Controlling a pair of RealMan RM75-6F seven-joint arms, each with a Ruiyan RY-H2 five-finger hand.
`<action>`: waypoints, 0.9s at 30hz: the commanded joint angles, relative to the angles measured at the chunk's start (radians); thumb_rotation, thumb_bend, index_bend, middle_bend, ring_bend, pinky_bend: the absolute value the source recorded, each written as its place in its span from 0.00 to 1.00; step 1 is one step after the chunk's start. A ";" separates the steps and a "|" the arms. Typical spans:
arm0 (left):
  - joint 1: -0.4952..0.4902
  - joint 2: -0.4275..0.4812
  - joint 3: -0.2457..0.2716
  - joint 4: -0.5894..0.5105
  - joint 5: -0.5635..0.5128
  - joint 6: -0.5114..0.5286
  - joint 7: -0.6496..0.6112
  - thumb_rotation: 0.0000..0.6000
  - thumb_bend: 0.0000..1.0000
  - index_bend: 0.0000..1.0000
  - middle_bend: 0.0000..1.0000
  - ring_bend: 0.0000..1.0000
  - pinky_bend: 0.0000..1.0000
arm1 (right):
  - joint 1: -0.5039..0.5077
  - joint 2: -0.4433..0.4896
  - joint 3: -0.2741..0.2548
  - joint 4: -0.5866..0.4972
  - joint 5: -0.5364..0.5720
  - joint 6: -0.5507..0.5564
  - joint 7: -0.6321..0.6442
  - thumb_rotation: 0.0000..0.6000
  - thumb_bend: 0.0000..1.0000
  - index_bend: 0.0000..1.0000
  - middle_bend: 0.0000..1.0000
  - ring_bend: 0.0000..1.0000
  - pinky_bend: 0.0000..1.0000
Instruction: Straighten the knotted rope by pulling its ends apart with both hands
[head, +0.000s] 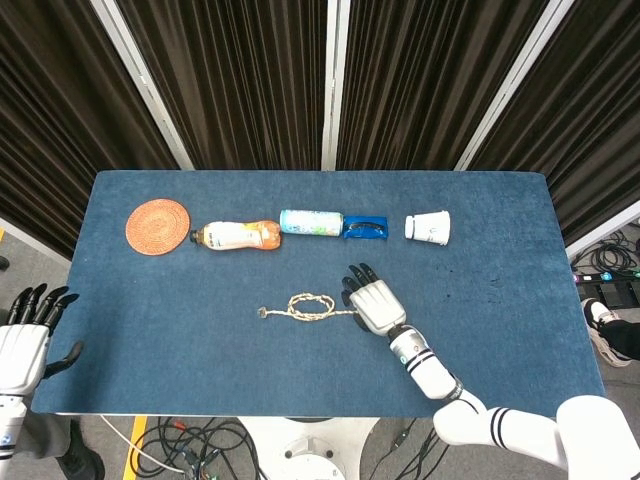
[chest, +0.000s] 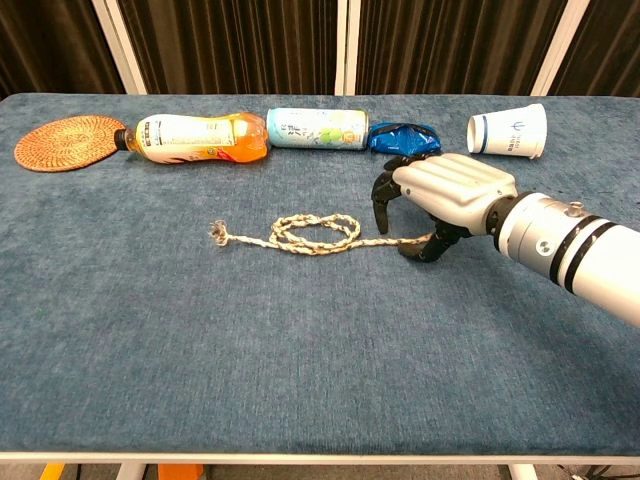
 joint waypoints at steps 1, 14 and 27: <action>0.000 0.000 0.000 0.000 0.002 0.001 -0.001 1.00 0.25 0.17 0.11 0.00 0.00 | -0.001 -0.009 -0.005 0.013 -0.007 0.006 0.010 1.00 0.32 0.44 0.19 0.00 0.00; -0.006 0.000 0.004 0.009 0.007 -0.008 -0.013 1.00 0.25 0.17 0.11 0.00 0.00 | -0.016 -0.048 -0.019 0.072 -0.041 0.047 0.060 1.00 0.40 0.60 0.23 0.00 0.00; -0.248 -0.010 -0.031 -0.040 0.160 -0.210 -0.120 1.00 0.23 0.22 0.13 0.00 0.00 | -0.053 0.065 0.026 -0.084 -0.007 0.125 -0.015 1.00 0.45 0.63 0.24 0.00 0.00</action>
